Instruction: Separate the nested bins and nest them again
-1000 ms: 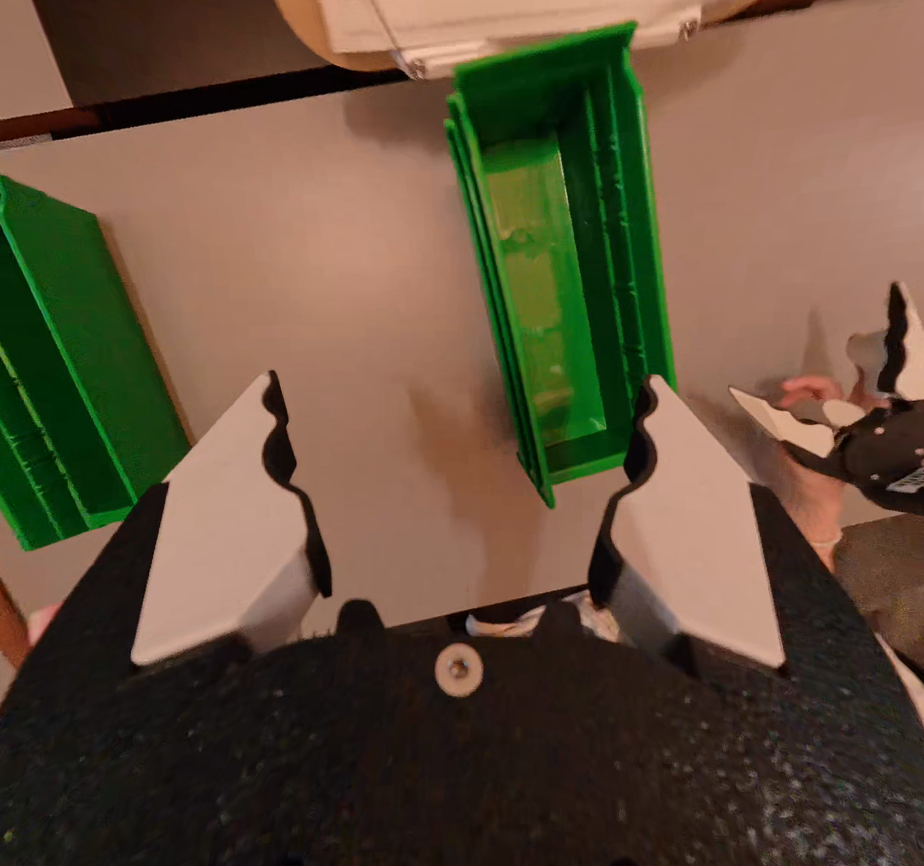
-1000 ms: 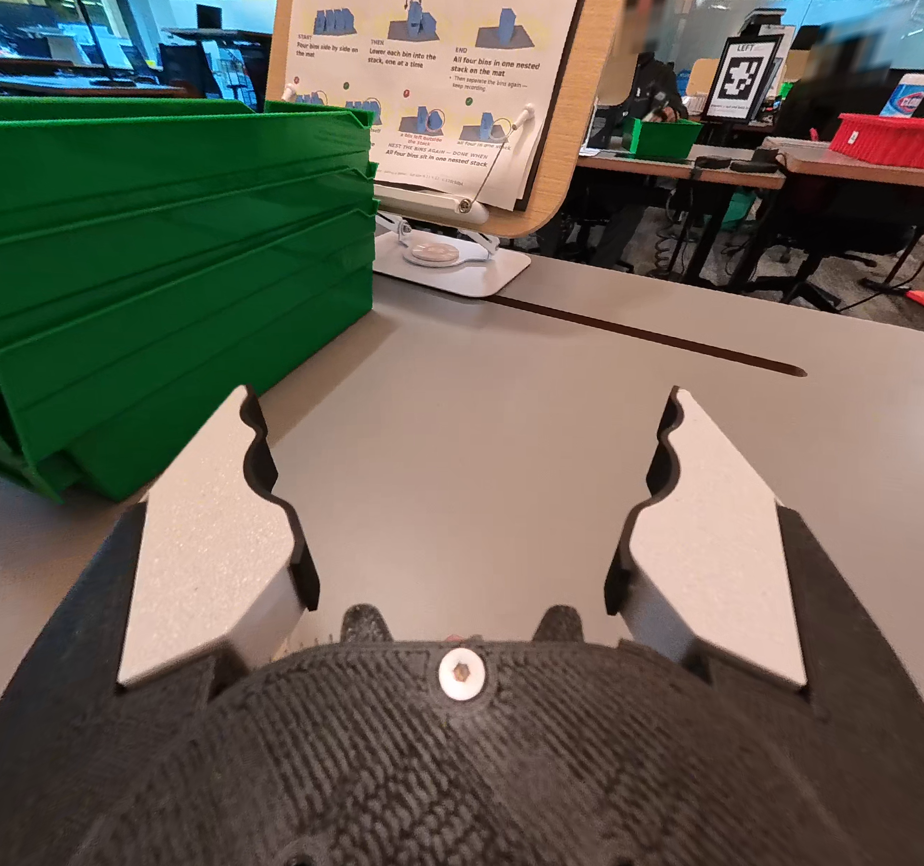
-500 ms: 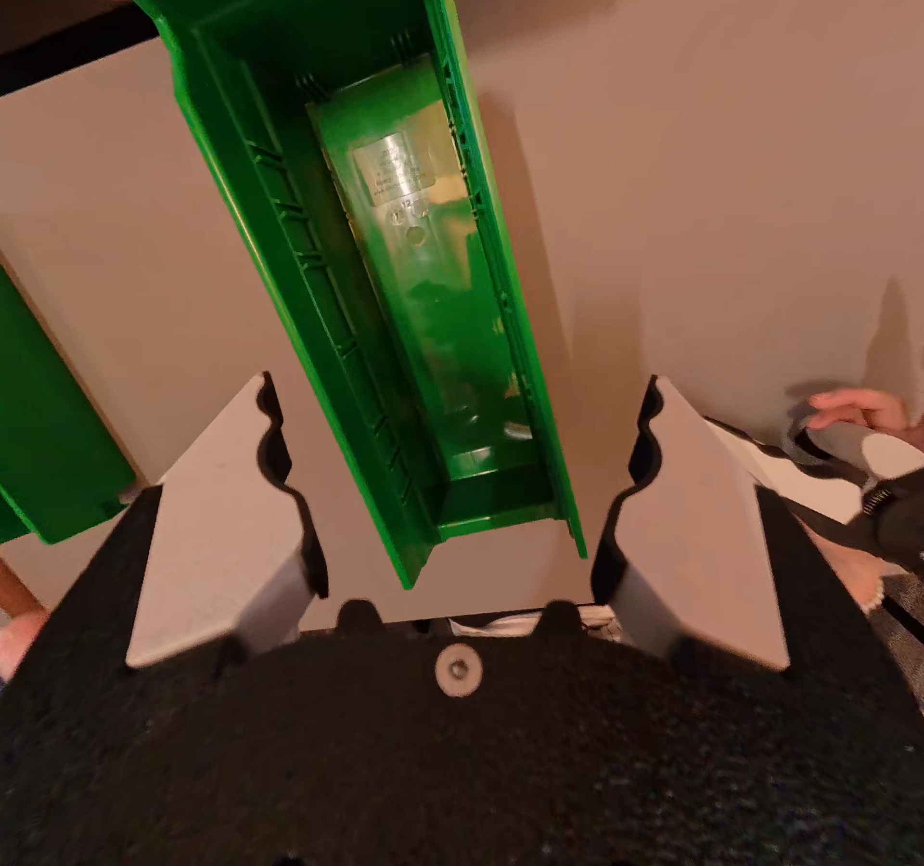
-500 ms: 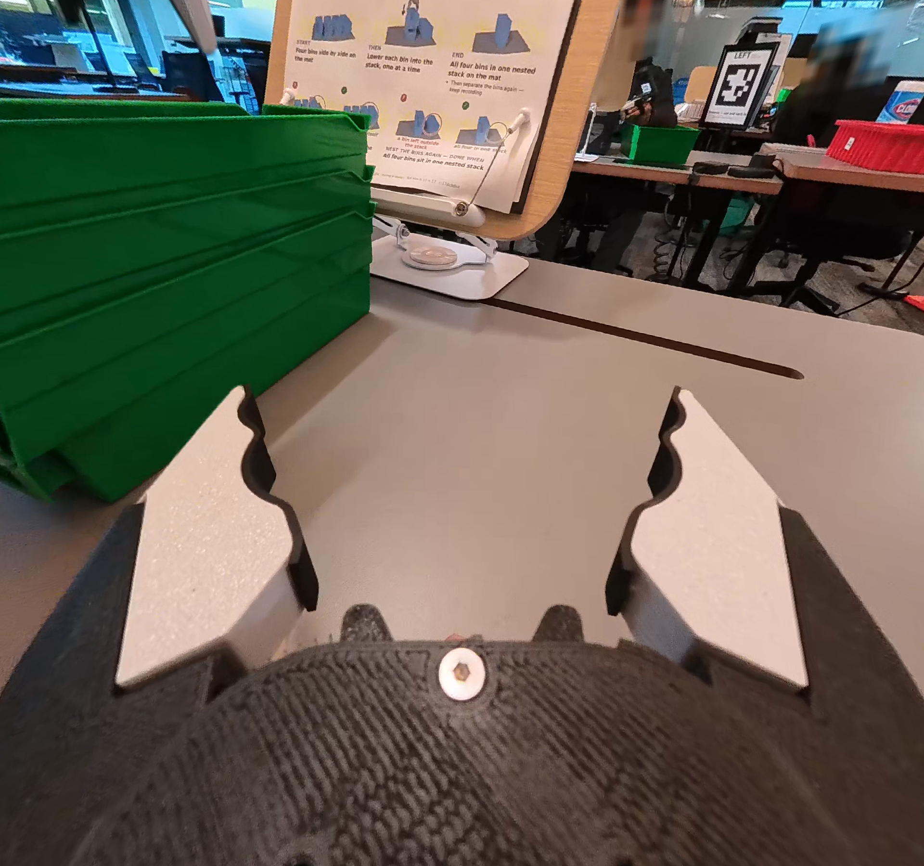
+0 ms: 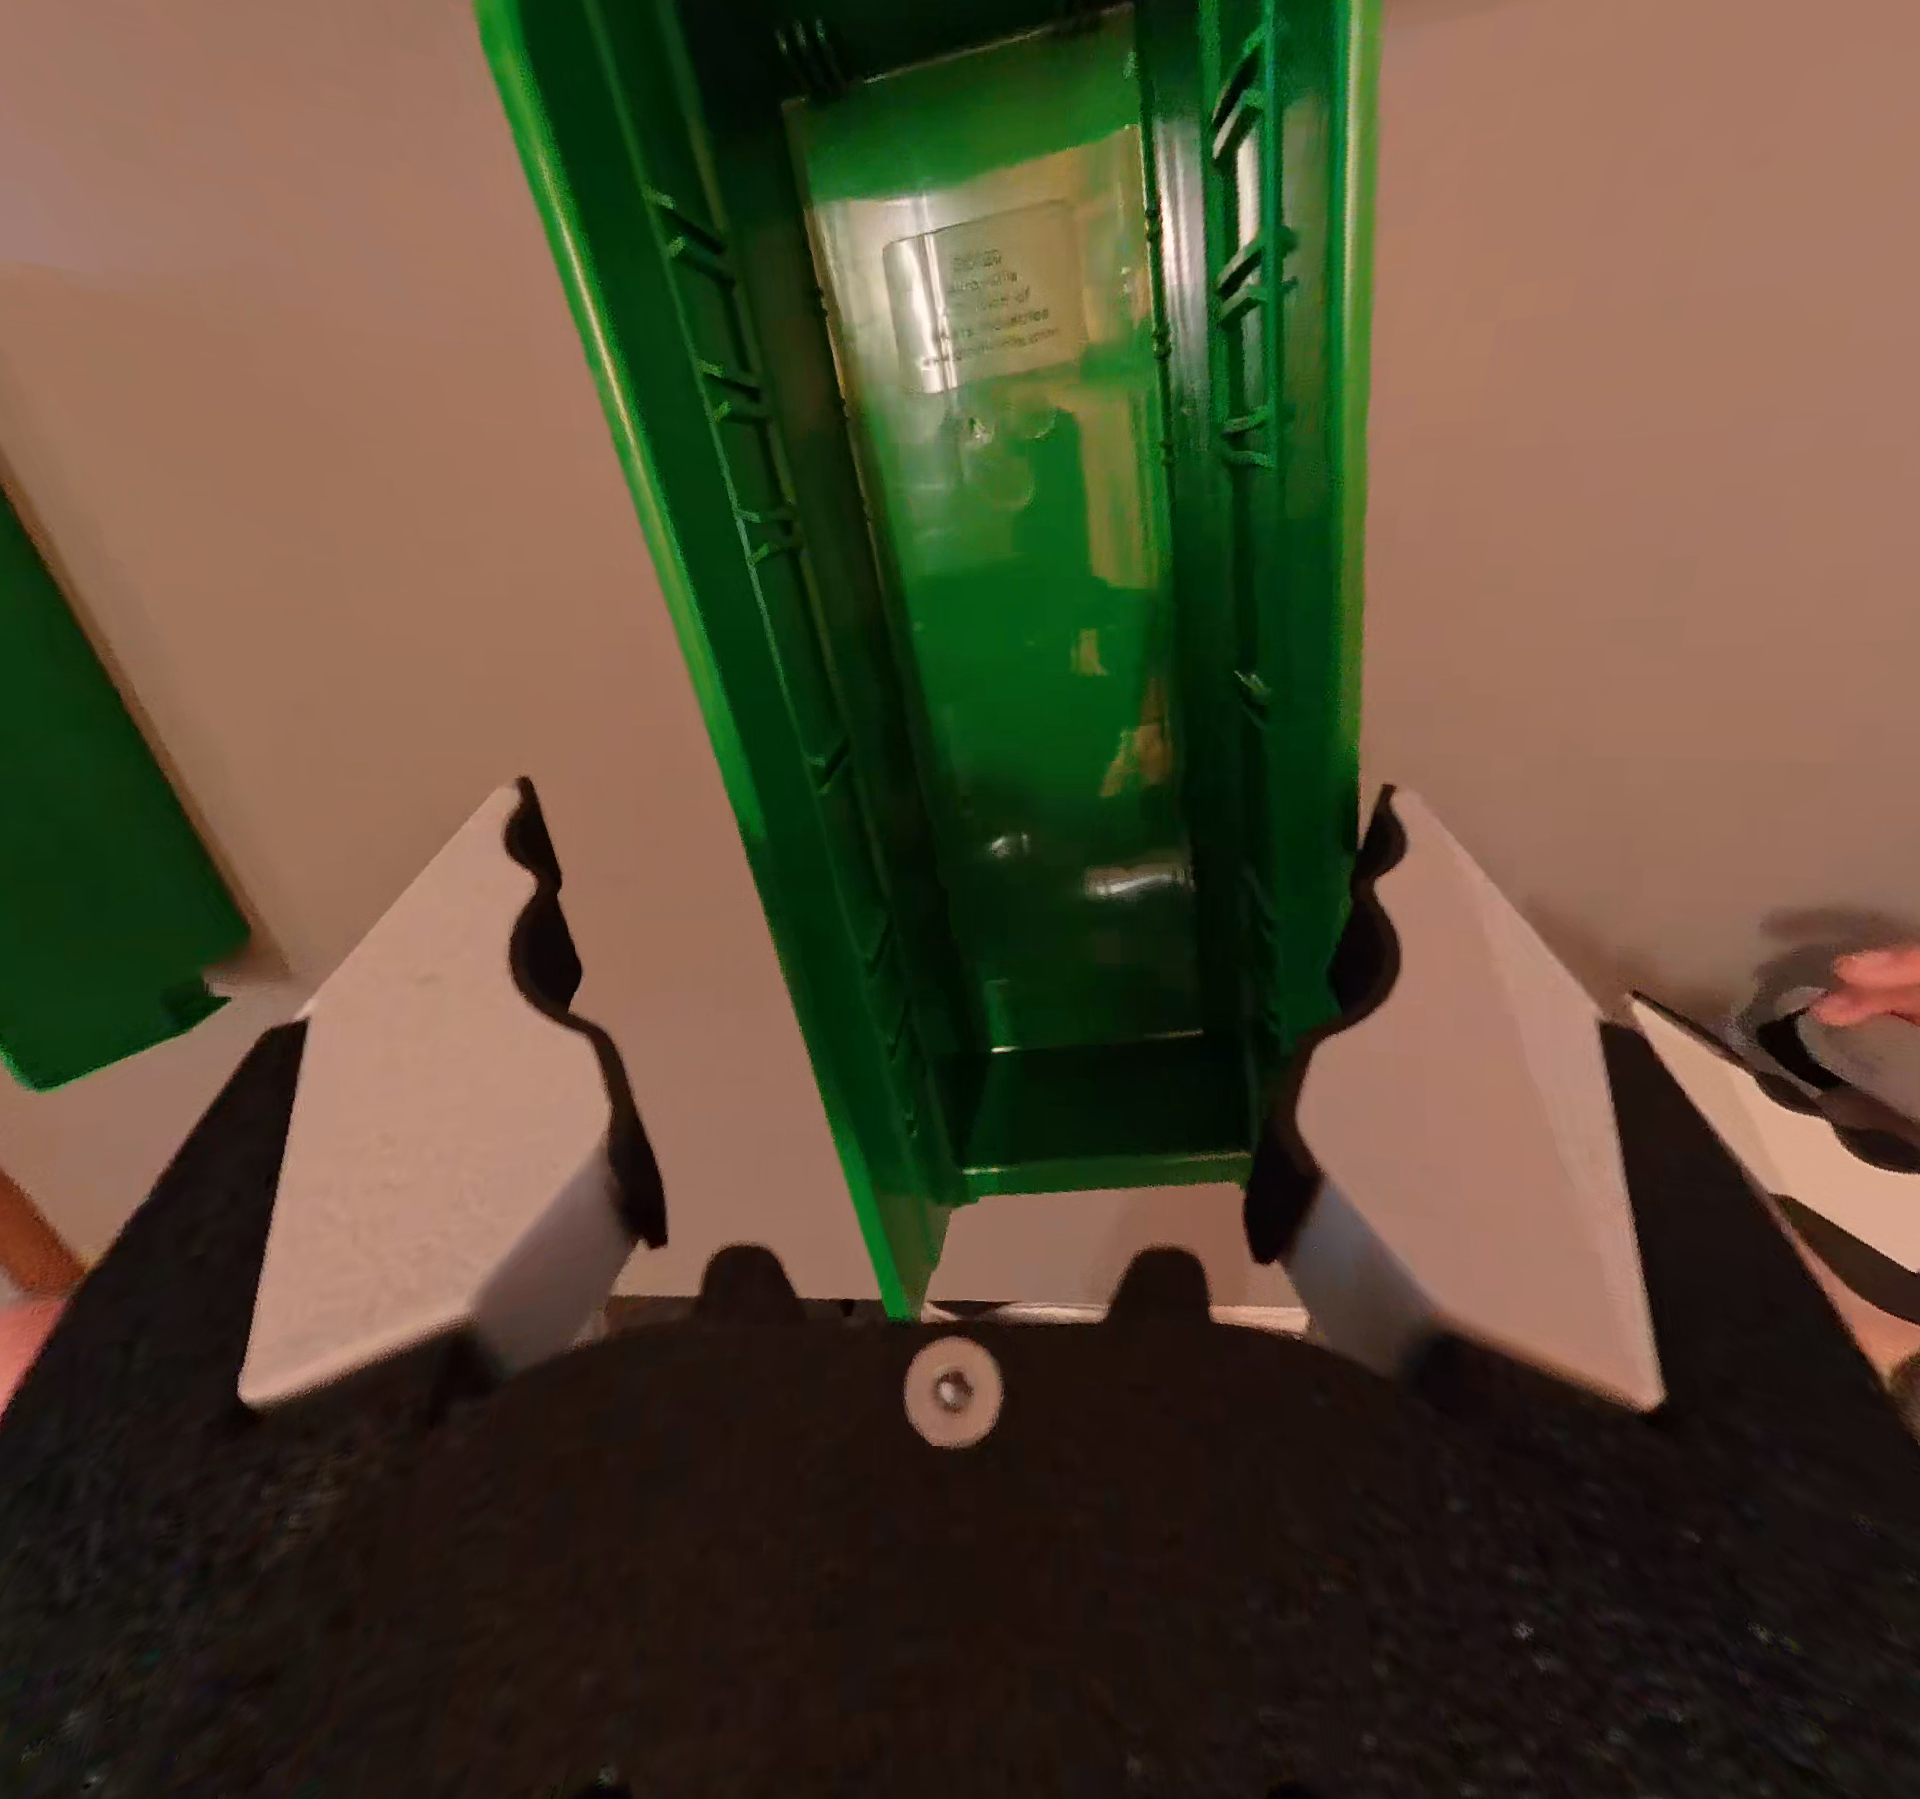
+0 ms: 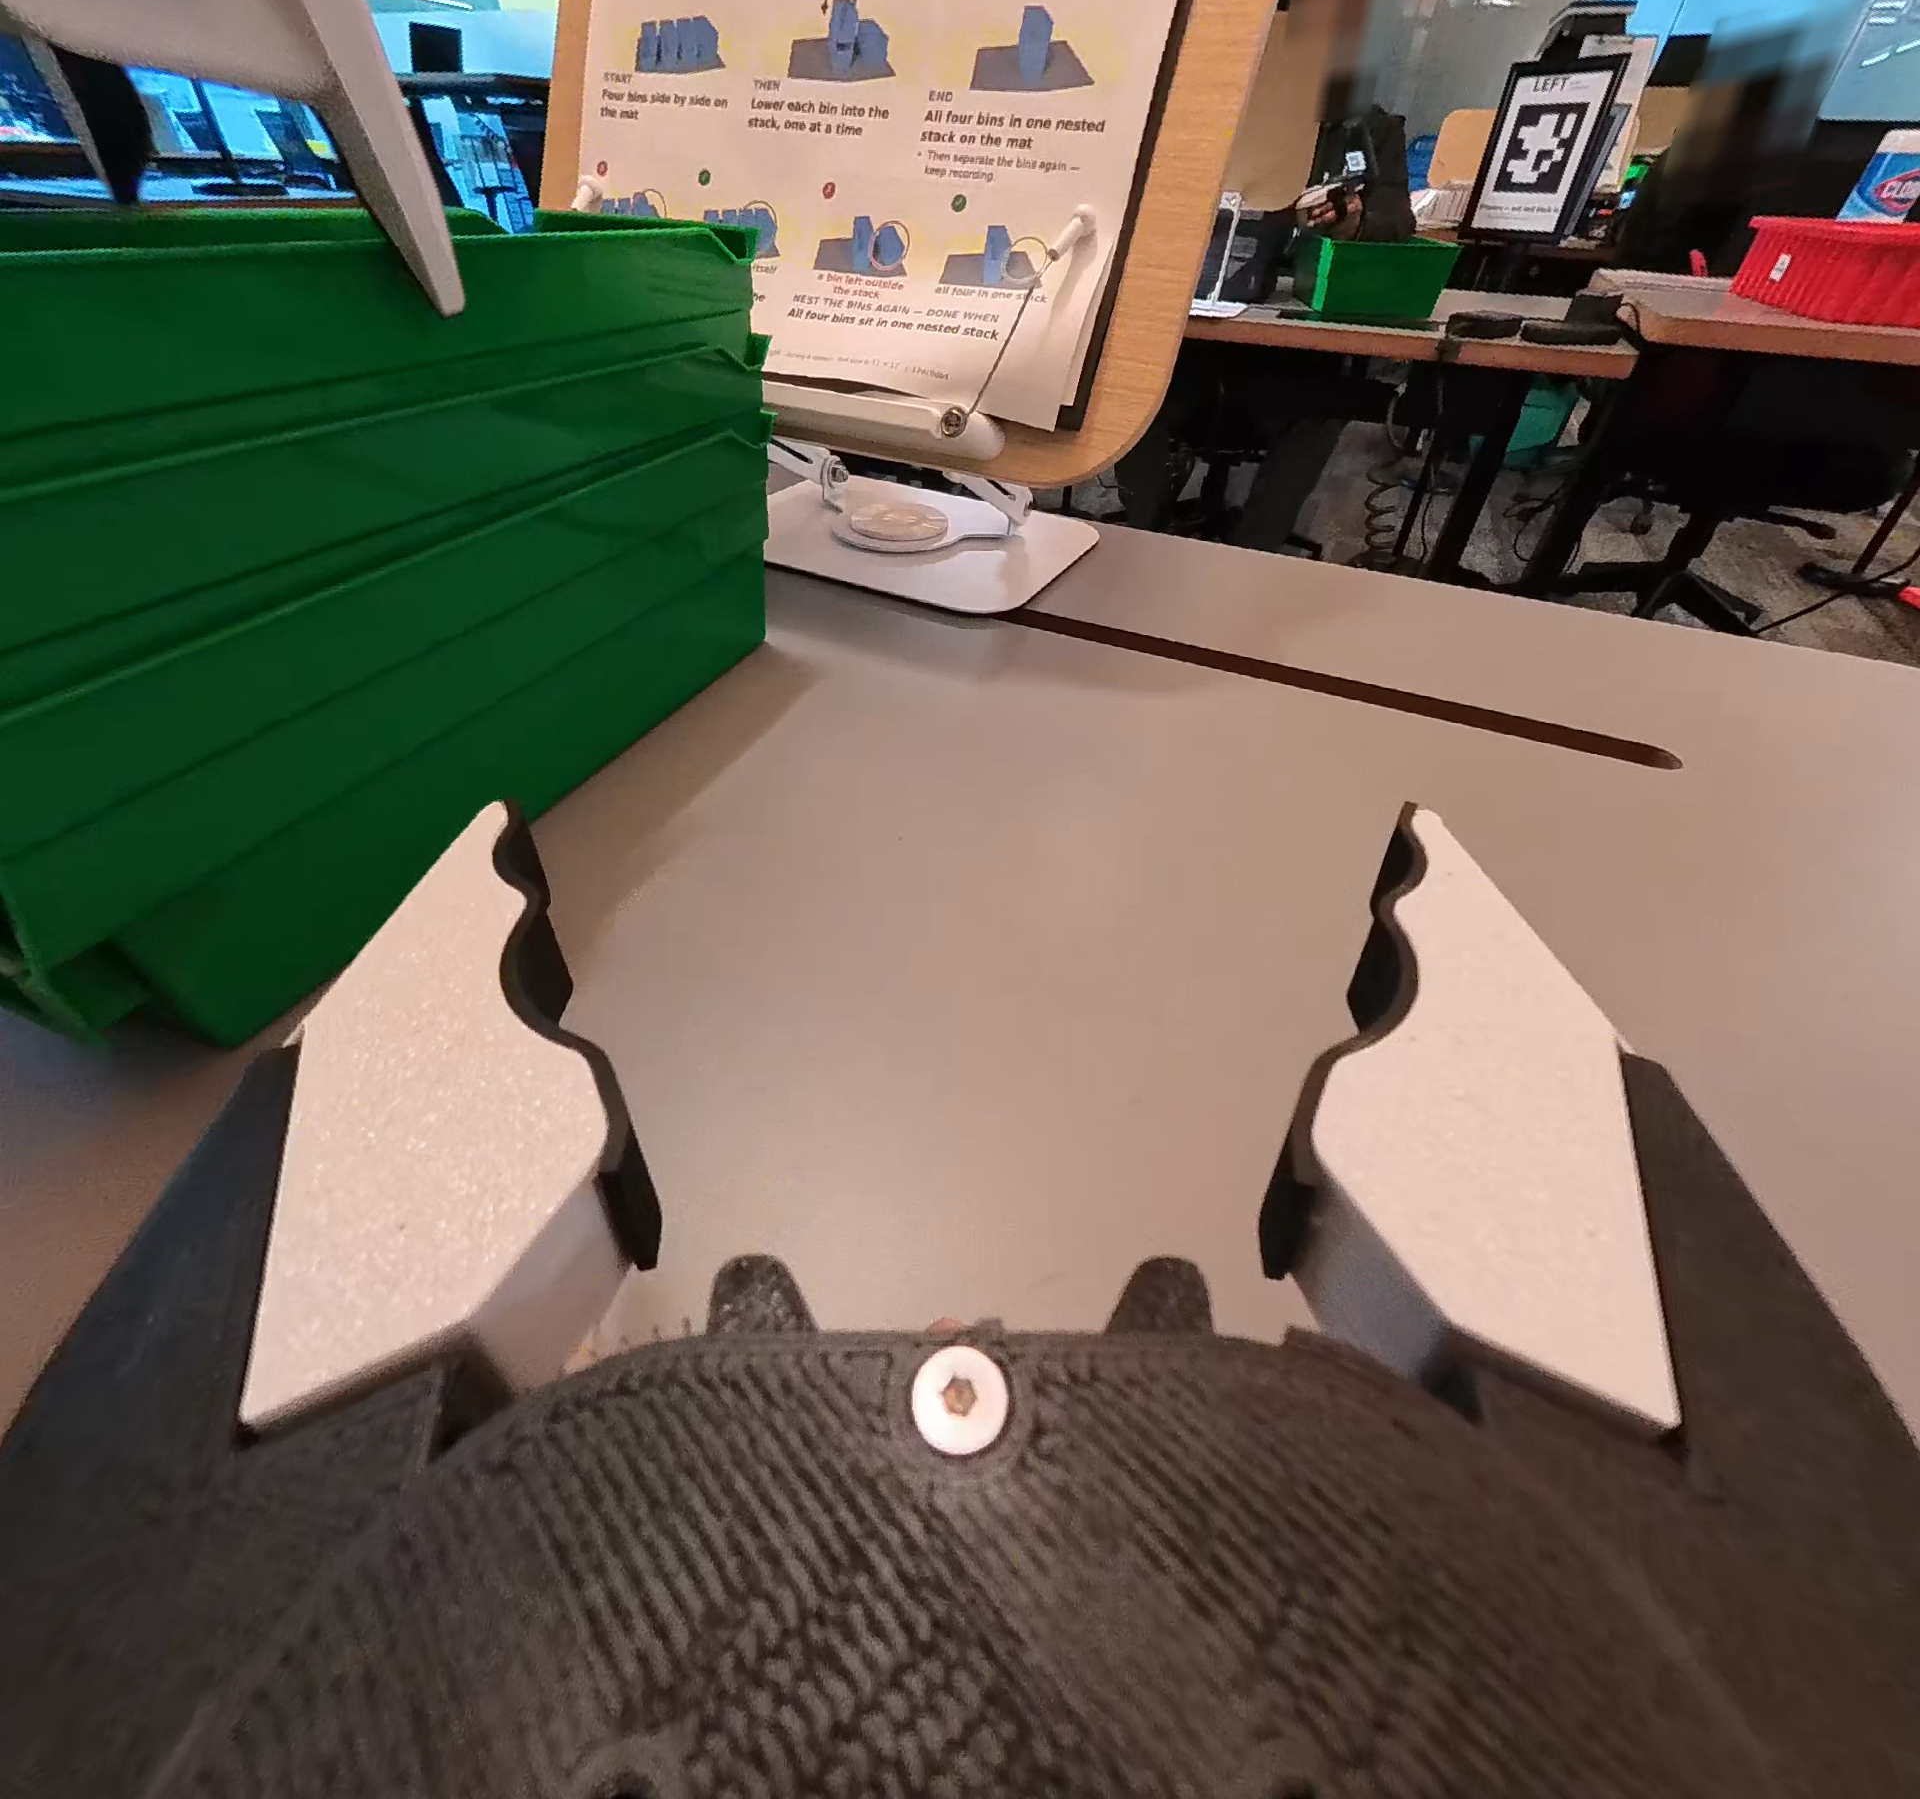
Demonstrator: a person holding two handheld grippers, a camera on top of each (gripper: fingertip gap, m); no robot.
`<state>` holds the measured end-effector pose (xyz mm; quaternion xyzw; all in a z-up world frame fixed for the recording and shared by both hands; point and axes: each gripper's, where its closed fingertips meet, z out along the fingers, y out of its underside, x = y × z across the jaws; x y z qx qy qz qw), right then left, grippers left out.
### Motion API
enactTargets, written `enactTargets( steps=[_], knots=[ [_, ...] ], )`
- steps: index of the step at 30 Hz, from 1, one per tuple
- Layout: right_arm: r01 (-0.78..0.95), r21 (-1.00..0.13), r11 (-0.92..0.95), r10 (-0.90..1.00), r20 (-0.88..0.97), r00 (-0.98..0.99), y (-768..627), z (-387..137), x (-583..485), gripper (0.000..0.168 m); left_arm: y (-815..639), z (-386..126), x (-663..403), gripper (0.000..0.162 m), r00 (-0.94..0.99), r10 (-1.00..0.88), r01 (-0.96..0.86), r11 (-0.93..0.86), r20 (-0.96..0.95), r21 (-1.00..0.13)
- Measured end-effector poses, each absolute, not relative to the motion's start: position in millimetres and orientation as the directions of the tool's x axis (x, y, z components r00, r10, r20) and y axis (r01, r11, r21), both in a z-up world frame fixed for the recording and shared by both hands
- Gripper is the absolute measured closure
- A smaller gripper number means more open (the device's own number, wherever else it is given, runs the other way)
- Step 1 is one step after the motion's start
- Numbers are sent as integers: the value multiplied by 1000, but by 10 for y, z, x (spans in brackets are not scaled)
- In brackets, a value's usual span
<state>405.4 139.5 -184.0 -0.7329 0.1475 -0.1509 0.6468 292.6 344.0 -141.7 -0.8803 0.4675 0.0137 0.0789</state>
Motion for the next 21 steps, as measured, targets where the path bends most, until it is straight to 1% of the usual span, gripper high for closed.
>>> enactTargets(
  steps=[5, 6, 8, 12, 16, 21],
  knots=[
    [-24, -992, -127, -415, 31, 909, 1395, -1857, 4061, 16, 3329, -1578, 2929, 17, 579, -815, -811, -578, 14, -89],
    [-25, -991, -129, -414, 31, 910, 1395, -1864, 4060, 16, 3306, -1605, 2935, 21, 580, -814, -810, -580, 33, -82],
    [-25, -991, -133, -414, 33, 910, 1397, -1871, 4059, 16, 3269, -1625, 2985, 35, 578, -812, -807, -583, 79, -93],
    [-24, -990, -142, -414, 37, 910, 1400, -1885, 4059, 16, 3260, -1600, 2975, 43, 580, -812, -809, -584, 68, -75],
    [-26, -989, -145, -413, 37, 910, 1402, -1891, 4059, 16, 3270, -1575, 2948, 41, 572, -821, -819, -570, -2, -61],
    [-30, -987, -155, -409, 37, 912, 1408, -1915, 4052, 16, 3259, -1576, 2941, 43, 579, -815, -814, -578, -26, -56]
  ],
)
